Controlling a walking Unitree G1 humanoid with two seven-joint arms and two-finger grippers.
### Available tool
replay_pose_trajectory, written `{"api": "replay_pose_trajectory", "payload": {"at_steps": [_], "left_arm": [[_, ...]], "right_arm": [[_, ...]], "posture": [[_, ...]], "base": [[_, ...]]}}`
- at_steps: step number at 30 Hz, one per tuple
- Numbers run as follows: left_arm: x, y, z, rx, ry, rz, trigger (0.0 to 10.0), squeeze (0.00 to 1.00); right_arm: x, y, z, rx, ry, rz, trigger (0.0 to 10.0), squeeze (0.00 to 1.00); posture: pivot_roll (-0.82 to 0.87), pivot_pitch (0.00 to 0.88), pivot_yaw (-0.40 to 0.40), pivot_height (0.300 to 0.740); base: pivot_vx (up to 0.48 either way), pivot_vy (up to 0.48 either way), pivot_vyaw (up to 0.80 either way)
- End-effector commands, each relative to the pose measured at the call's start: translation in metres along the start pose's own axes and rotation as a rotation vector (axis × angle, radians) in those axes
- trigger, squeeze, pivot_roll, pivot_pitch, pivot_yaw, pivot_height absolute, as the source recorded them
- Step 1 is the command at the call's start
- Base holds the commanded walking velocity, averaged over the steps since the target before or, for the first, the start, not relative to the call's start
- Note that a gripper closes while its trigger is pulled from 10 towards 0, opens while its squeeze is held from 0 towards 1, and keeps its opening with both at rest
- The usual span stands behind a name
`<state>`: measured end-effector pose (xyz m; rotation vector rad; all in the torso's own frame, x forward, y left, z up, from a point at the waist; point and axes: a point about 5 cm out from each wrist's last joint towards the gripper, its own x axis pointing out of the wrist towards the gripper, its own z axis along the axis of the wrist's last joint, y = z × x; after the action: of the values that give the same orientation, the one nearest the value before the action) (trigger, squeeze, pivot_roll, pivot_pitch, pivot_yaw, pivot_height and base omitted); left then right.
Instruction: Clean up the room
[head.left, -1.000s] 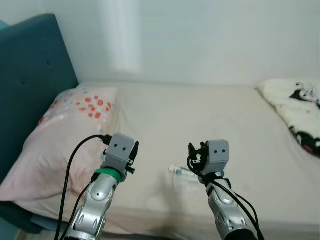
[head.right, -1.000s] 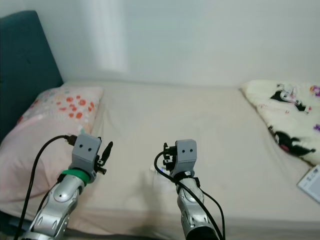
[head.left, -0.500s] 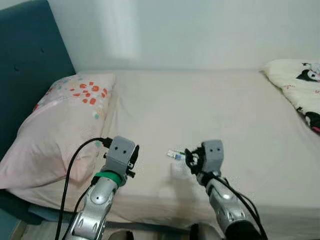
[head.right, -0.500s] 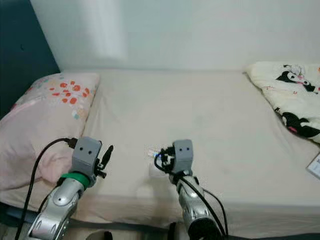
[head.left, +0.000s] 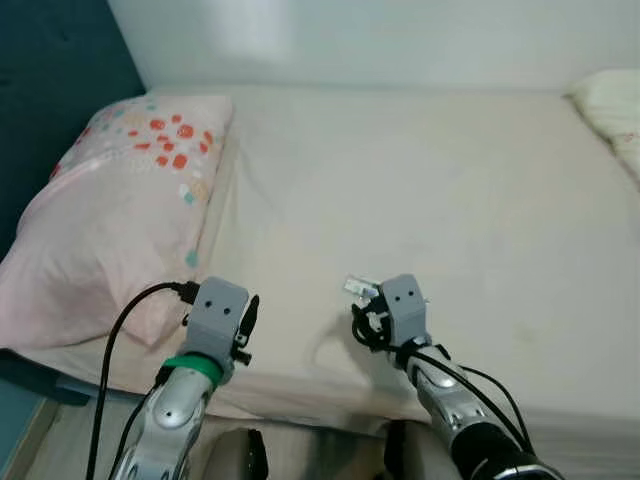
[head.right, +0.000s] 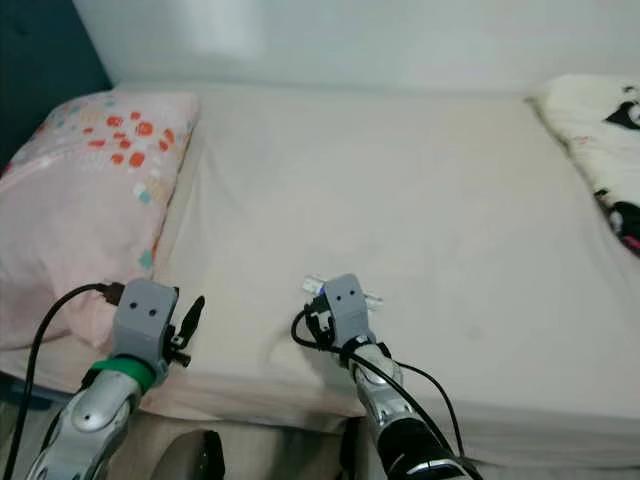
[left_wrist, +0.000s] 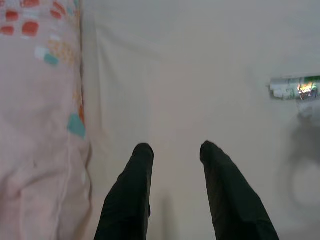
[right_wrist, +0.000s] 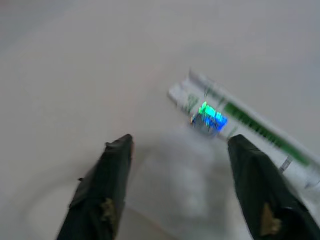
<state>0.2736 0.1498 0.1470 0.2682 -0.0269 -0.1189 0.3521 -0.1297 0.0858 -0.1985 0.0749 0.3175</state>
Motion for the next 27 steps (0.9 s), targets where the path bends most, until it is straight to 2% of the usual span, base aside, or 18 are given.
{"api": "replay_pose_trajectory", "payload": {"at_steps": [1,5,6,7,8,12,13,14,15,21,27], "left_arm": [[-0.004,0.001,-0.004,0.009,0.027,-0.004,10.0,0.0],[-0.017,0.007,-0.003,0.022,0.057,0.002,10.0,0.0],[-0.018,0.008,-0.003,0.023,0.062,0.003,10.0,0.0],[-0.018,0.008,-0.003,0.023,0.062,0.003,10.0,0.0],[-0.02,0.009,-0.002,0.025,0.066,0.004,10.0,0.0],[-0.025,0.01,-0.001,0.028,0.08,0.006,10.0,0.0],[-0.026,0.011,-0.001,0.028,0.082,0.006,10.0,0.0],[-0.028,0.012,-0.001,0.03,0.089,0.007,10.0,0.0],[-0.03,0.012,-0.001,0.03,0.095,0.008,10.0,0.0],[-0.032,0.011,-0.002,0.028,0.107,0.009,10.0,0.0],[-0.027,0.008,-0.001,0.015,0.109,0.012,10.0,0.0]], "right_arm": [[-0.002,0.006,-0.007,-0.005,0.022,0.015,10.0,1.0],[-0.003,-0.001,-0.013,-0.042,0.077,-0.024,10.0,1.0],[-0.004,-0.003,-0.017,-0.048,0.105,-0.04,10.0,0.93],[-0.004,-0.003,-0.017,-0.048,0.105,-0.04,10.0,0.93],[-0.006,-0.005,-0.021,-0.066,0.137,-0.064,10.0,0.0],[-0.011,-0.01,-0.03,-0.035,0.176,-0.099,10.0,0.0],[-0.011,-0.01,-0.031,-0.028,0.175,-0.102,5.9,0.0],[-0.011,-0.012,-0.03,-0.046,0.169,-0.106,3.7,0.0],[-0.011,-0.013,-0.029,-0.049,0.157,-0.107,0.0,0.0],[-0.007,-0.02,-0.019,-0.064,0.123,-0.122,0.0,0.0],[-0.004,-0.028,-0.012,-0.063,0.119,-0.147,0.0,0.0]], "posture": [[0.11,0.334,0.105,0.614],[0.14,0.395,0.12,0.614],[0.14,0.398,0.122,0.614],[0.14,0.398,0.122,0.614],[0.15,0.408,0.126,0.614],[0.16,0.421,0.137,0.614],[0.17,0.423,0.138,0.614],[0.17,0.428,0.141,0.614],[0.17,0.429,0.142,0.614],[0.17,0.422,0.133,0.614],[0.15,0.387,0.112,0.614]], "base": [[0.0,0.0,0.0],[0.0,0.0,0.0],[0.0,0.0,0.0],[0.0,0.0,0.0],[0.0,0.0,0.0],[0.0,0.0,0.0],[0.0,0.0,0.0],[0.0,0.0,0.0],[0.0,0.0,0.0],[0.0,0.0,0.0],[0.0,0.0,0.0]]}}
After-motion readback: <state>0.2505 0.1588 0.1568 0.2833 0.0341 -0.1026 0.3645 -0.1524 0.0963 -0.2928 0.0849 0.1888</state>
